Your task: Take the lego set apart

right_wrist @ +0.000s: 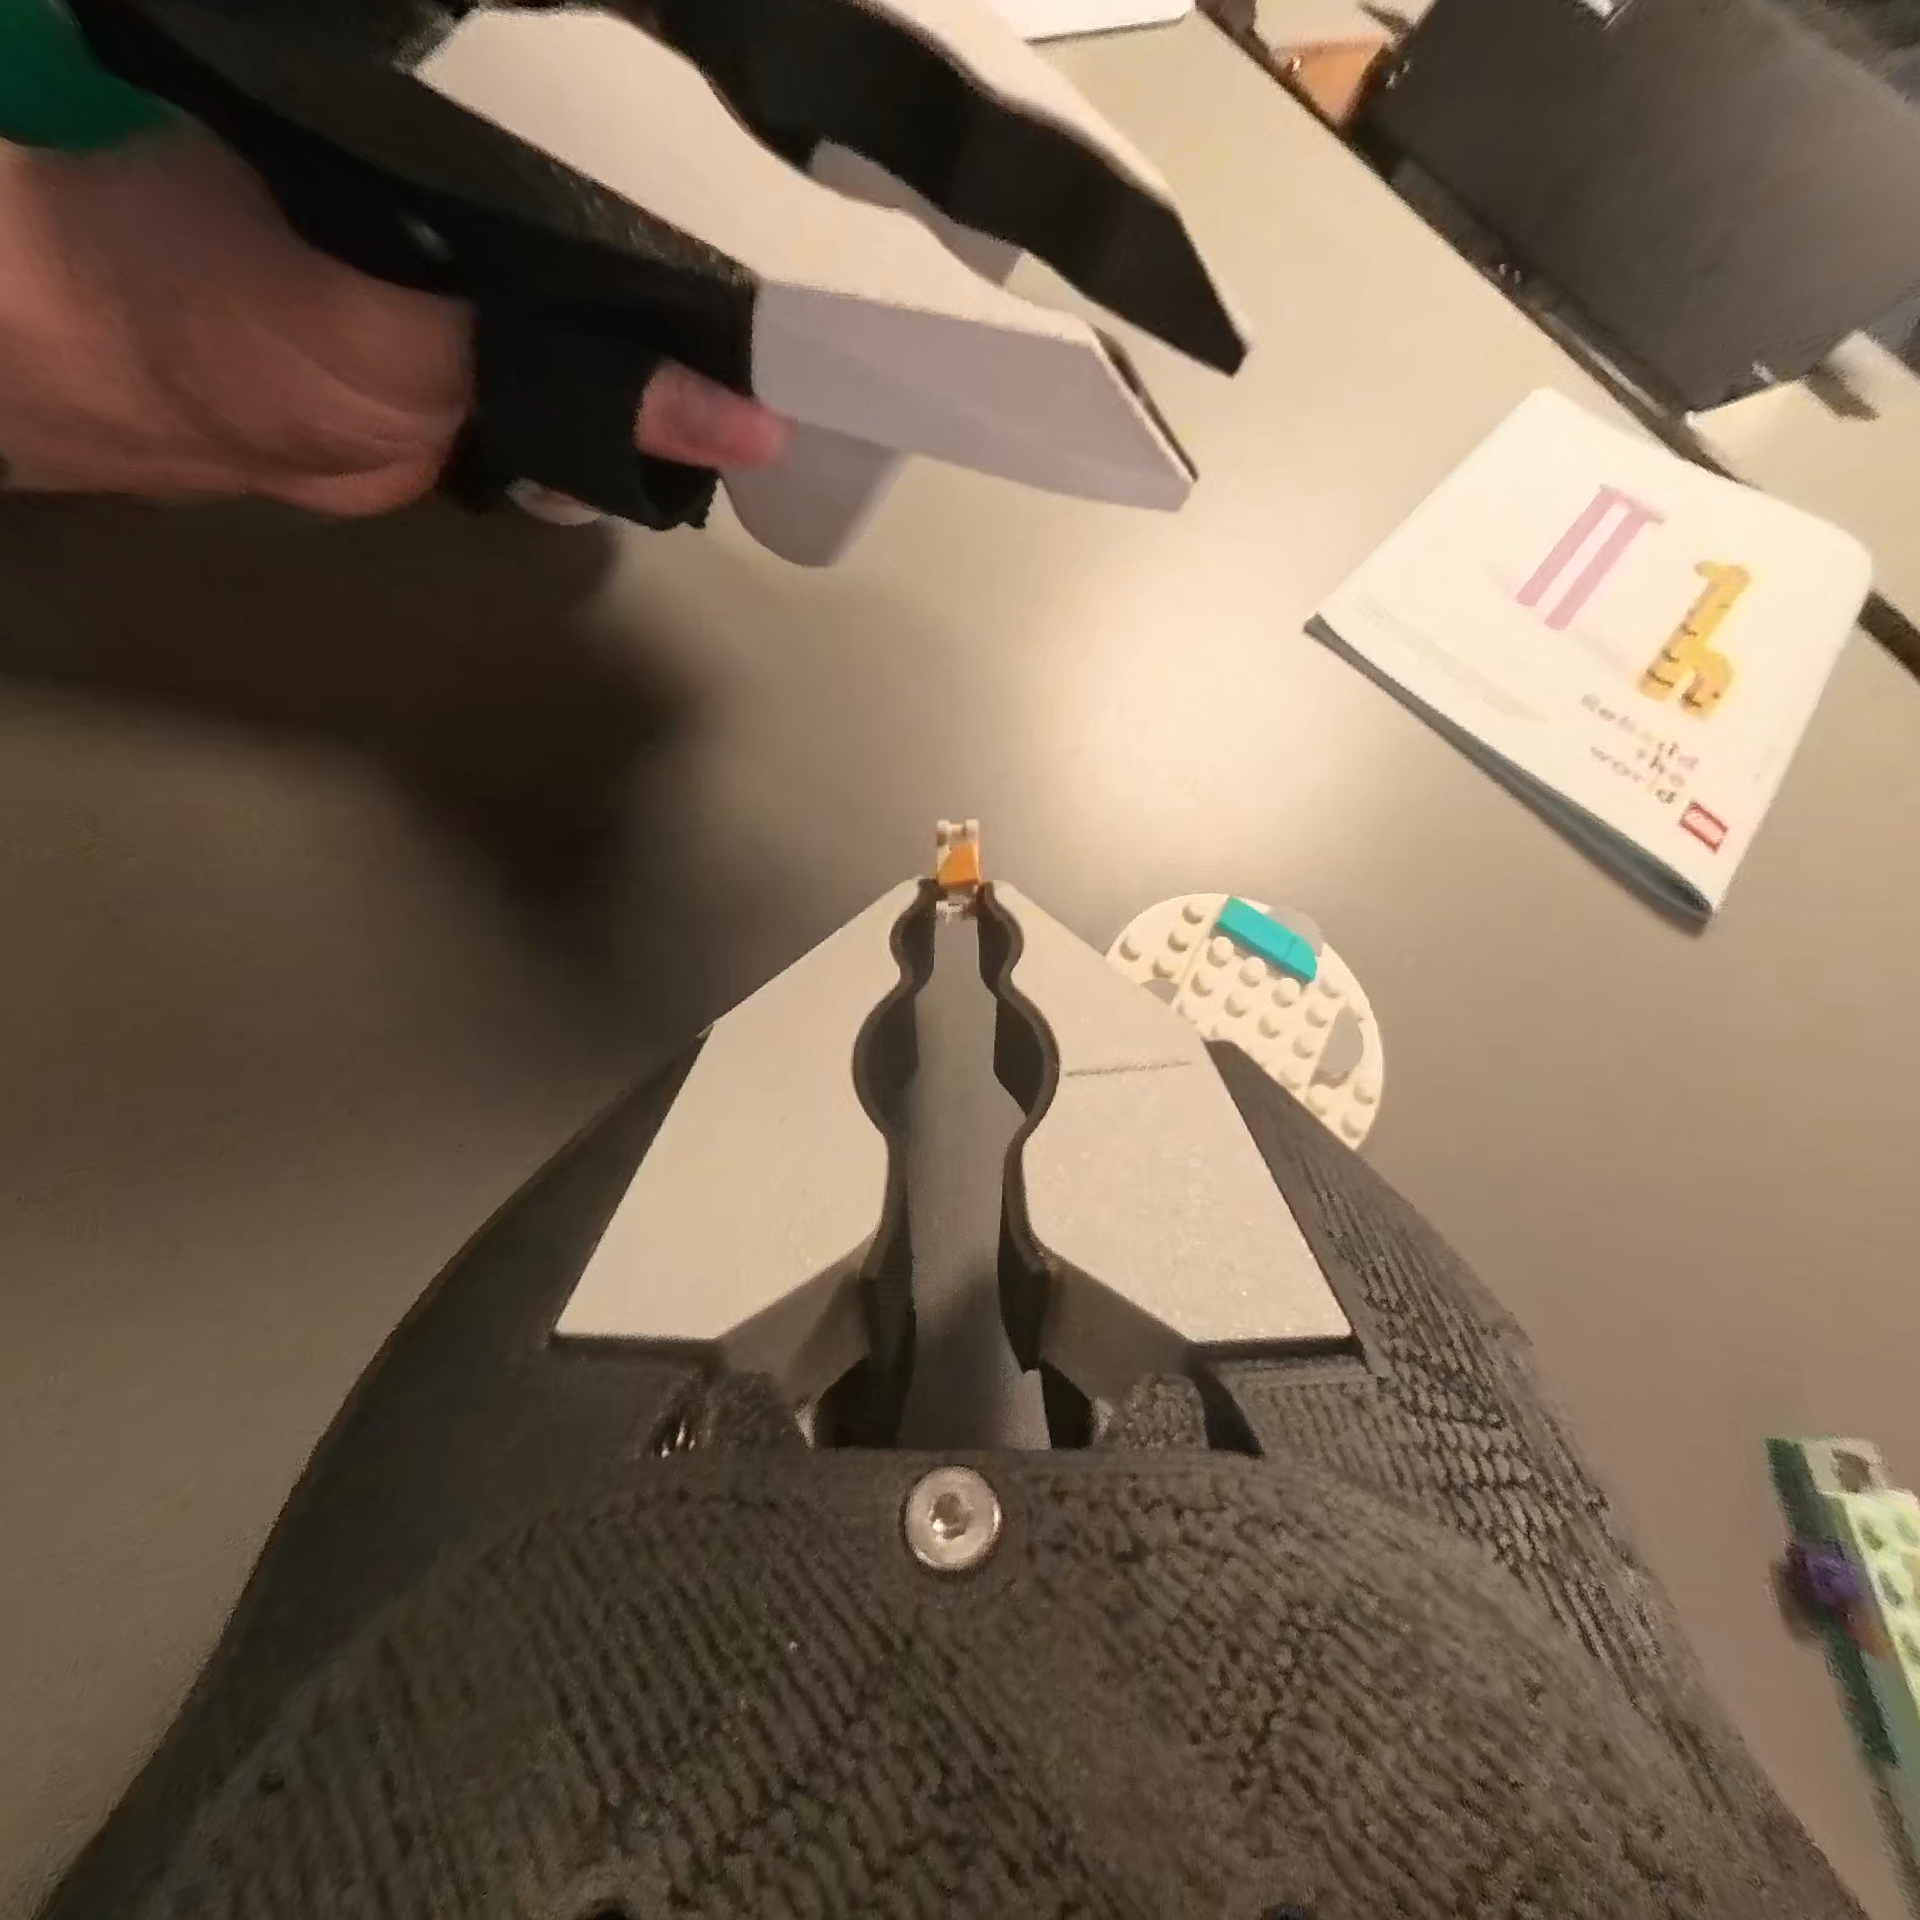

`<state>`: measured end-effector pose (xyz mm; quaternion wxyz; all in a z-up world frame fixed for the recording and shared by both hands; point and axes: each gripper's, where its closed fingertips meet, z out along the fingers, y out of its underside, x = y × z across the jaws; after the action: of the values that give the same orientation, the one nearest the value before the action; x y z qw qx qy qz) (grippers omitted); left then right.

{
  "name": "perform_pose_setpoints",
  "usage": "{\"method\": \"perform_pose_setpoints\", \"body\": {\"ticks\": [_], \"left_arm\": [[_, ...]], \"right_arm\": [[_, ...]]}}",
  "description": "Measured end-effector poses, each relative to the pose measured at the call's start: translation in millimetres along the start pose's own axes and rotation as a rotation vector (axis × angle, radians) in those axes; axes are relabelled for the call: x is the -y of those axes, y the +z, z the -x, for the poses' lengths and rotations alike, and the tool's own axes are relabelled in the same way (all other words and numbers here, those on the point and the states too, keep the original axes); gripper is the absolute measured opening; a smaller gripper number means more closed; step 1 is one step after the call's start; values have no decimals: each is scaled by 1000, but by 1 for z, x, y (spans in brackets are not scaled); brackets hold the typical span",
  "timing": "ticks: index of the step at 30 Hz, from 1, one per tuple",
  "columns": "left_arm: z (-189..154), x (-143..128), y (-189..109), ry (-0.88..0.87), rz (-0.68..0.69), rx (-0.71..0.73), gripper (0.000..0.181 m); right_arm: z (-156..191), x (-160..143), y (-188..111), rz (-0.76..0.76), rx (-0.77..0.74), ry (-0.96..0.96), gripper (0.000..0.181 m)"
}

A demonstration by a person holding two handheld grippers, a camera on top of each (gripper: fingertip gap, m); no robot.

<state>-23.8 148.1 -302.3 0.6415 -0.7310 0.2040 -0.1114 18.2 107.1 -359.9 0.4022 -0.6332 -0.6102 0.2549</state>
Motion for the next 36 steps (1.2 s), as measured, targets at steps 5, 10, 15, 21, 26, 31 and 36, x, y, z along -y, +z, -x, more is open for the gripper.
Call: {"method": "perform_pose_setpoints", "body": {"ticks": [5,10,15,21,26,31,36], "left_arm": [[-6,-1,0,17,4,-35,22],[-59,-5,-3,-341,114,-451,50],[-73,-20,-7,-438,228,-573,28],[-77,-17,-18,-514,226,-700,9],[-78,-14,-23,-574,221,-757,5],[-79,-16,-24,-593,246,-771,5],[-69,-20,-15,-611,252,-678,4]], "right_arm": [[-7,12,-8,-122,-18,-156,6],[-7,15,-16,-229,-93,-520,6],[-1,23,-24,-315,-141,-701,6],[4,26,-28,-360,-131,-738,6],[8,29,-31,-391,-123,-746,6],[10,28,-30,-382,-114,-747,6],[6,25,-22,-308,-169,-735,16]]}}
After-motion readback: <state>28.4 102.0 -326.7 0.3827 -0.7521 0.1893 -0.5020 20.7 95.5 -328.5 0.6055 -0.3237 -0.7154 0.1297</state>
